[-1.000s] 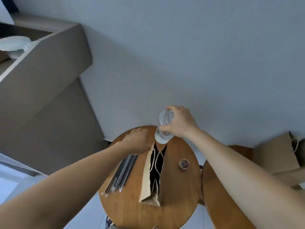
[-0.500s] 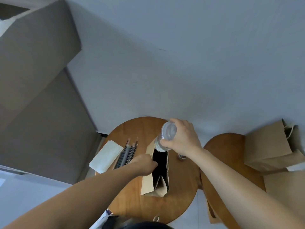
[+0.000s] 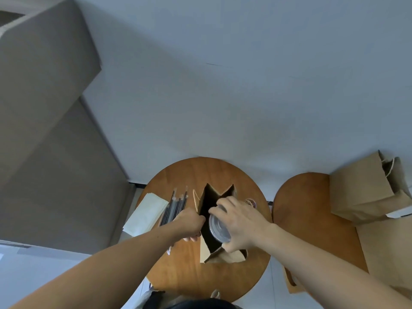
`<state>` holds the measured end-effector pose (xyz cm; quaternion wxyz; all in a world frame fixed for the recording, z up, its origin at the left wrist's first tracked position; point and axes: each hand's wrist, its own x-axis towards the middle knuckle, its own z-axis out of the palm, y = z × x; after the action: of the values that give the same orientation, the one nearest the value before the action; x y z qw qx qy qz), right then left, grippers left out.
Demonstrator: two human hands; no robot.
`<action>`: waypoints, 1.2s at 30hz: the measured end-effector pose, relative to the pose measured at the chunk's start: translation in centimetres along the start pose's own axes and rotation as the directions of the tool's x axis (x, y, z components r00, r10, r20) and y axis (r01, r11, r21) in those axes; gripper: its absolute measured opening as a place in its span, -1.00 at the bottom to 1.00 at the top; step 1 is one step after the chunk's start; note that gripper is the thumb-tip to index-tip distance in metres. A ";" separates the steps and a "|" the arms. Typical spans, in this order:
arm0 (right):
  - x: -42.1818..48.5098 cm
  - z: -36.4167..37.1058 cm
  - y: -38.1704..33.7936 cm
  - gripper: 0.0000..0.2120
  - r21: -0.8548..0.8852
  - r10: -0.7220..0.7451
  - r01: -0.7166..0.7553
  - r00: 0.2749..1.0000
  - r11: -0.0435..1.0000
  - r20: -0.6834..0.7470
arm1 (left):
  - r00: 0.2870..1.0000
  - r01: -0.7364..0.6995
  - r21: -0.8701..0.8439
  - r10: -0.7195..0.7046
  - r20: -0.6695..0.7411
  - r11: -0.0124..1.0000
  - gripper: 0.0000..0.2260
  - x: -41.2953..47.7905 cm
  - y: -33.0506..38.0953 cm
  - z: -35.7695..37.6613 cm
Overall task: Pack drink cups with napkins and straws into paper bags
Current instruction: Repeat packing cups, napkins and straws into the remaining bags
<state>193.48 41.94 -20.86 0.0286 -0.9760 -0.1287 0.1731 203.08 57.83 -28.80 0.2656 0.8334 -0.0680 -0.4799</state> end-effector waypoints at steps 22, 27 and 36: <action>8.0 14.8 1.0 -0.28 0.157 0.439 -0.481 0.866 0.863 0.239 | 0.993 -0.059 0.259 0.083 -0.086 0.964 -0.78 -0.6 -0.8 -0.3; 8.9 14.4 1.0 -0.27 0.109 0.438 -0.477 0.861 0.872 0.259 | 0.986 -0.059 0.328 0.107 -0.131 0.943 -0.77 -0.5 -0.7 -0.2; 8.7 12.2 0.4 -0.26 0.082 0.482 -0.544 0.795 0.835 0.369 | 0.990 -0.087 0.265 0.113 -0.084 0.960 -0.81 -0.5 -0.1 -0.1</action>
<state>197.27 43.99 -35.25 0.0482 -0.9234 0.1553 0.3478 202.92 58.10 -28.44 0.1805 0.8791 -0.1595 -0.4113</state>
